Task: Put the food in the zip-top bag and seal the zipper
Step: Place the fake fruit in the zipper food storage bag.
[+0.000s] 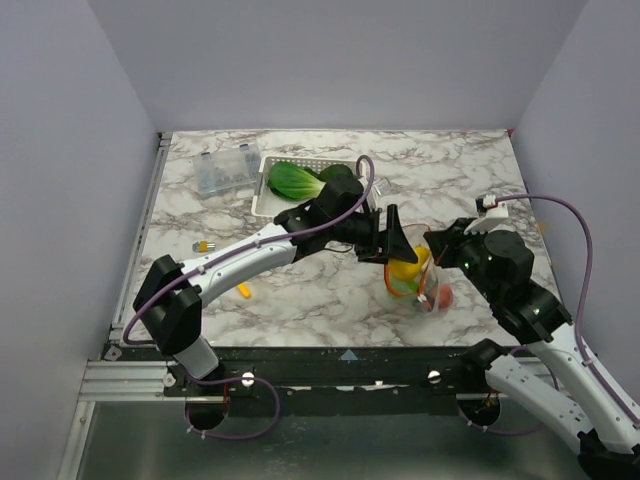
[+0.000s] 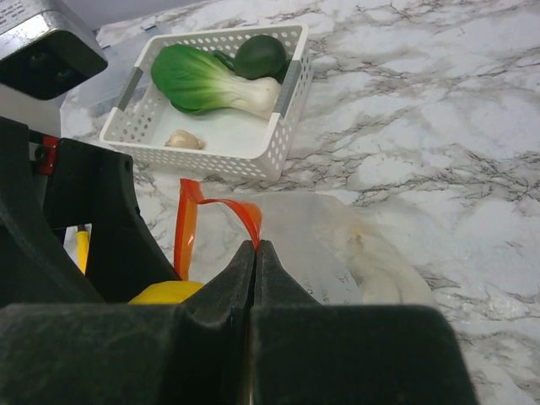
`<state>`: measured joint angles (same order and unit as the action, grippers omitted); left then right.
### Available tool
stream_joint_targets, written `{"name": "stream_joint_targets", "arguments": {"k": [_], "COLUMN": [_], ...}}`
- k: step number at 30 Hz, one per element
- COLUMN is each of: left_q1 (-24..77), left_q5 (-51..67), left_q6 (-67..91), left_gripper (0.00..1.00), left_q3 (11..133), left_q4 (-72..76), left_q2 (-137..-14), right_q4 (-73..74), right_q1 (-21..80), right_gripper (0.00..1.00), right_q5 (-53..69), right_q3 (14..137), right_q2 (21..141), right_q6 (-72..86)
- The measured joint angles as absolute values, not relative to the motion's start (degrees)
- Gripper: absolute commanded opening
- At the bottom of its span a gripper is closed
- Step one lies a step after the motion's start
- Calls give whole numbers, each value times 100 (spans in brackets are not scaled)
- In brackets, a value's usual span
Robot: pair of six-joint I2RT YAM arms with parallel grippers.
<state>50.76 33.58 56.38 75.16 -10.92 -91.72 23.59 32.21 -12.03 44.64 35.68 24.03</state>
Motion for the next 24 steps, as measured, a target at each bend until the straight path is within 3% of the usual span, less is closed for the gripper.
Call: {"name": "stream_joint_targets", "arguments": {"k": [4,8,11,14,18,22,24], "left_q1": [5074,5076,5076,5074,5076,5076,5074], "left_q5": [3293,3089,2856,2663,2377,2095,1922], "left_q6": [5841,5927,5913,5835,5625,5417,5312], "left_gripper": [76,90,98,98,84,52,47], "left_q3": [7730,7837,7894,8003,8075,7695,7273], "left_q4": [-1299,-1446,-1706,-1946,-2200,-2222,-2185], "left_q2": [-9277,-9354,-9378,-9380,-9319,-8860,-8396], "right_q4": [2357,2357,2357,2355,2355,2355,2355], "right_q1": [3221,3221,3221,3221,3221,3221,3221], "right_gripper": [1,1,1,1,1,1,1], "right_q5": [-1166,-1151,-1149,-1146,-1146,-1146,-1146], "right_q3": [4449,4449,4449,4449,4440,4440,4440], "right_q2": [3542,3540,3540,3540,3544,3553,3557], "right_q6": [2405,2405,2405,2405,2405,2405,2405]}}
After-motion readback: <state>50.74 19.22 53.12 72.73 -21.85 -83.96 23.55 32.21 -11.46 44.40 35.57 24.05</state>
